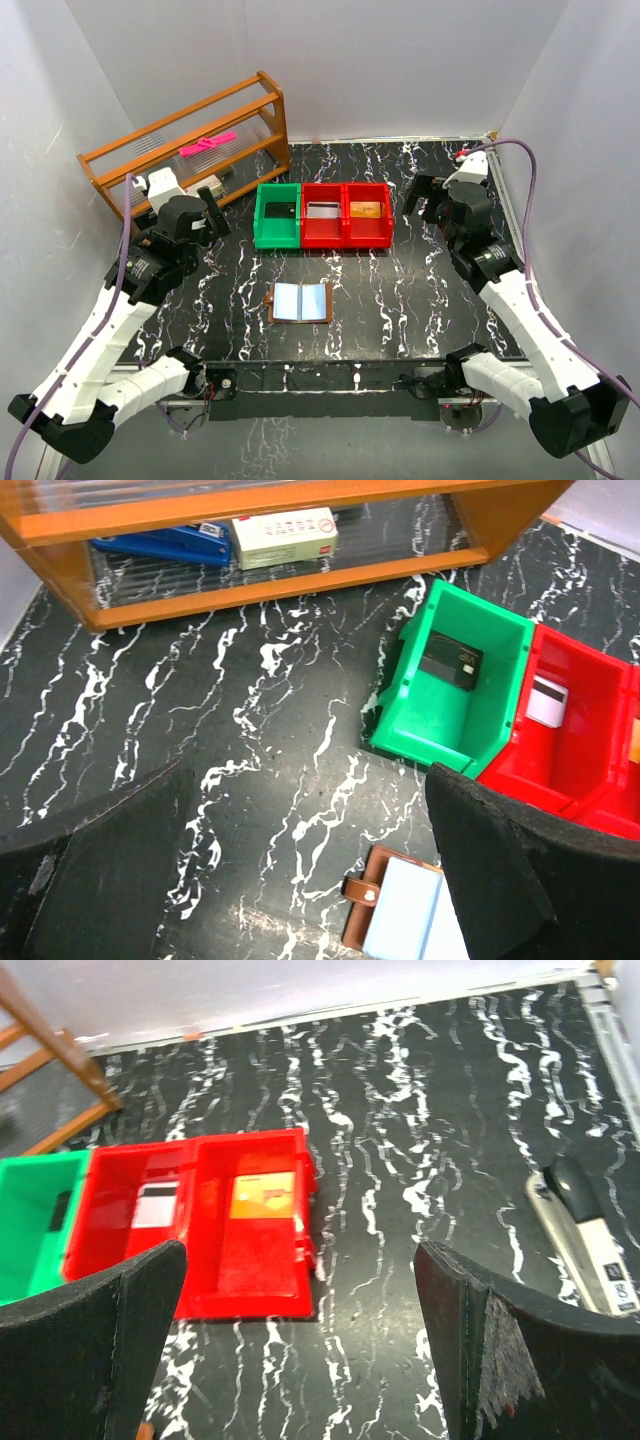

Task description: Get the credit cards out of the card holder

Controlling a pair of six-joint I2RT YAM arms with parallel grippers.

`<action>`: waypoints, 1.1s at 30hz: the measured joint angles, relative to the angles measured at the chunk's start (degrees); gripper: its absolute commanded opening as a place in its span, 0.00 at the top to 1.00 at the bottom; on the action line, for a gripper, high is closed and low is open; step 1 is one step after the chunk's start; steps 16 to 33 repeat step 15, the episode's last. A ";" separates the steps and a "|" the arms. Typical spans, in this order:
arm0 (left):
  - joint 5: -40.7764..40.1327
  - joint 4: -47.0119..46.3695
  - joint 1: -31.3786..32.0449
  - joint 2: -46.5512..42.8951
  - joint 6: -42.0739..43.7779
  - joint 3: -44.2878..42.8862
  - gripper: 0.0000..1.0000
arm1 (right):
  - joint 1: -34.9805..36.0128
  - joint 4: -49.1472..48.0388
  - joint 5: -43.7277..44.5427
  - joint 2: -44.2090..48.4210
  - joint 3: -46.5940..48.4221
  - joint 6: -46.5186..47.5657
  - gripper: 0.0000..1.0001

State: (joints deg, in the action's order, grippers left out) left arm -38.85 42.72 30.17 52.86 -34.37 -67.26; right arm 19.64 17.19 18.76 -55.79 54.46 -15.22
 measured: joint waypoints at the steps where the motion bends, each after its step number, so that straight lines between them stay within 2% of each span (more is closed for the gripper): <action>1: -0.57 0.33 0.00 0.22 0.17 -0.15 0.01 | -0.13 0.09 -1.29 0.46 0.00 -0.02 0.02; 7: -2.73 1.55 0.00 1.90 0.76 -0.70 0.01 | -0.11 1.90 -8.44 4.17 2.56 -0.09 0.02; 12: -3.19 1.66 0.00 3.08 0.74 -0.70 0.01 | -0.11 2.49 -7.28 5.09 5.90 -0.83 0.02; 33: -3.21 1.46 0.00 3.06 0.72 -0.70 0.01 | -0.11 2.82 -6.38 5.88 5.90 -0.85 0.02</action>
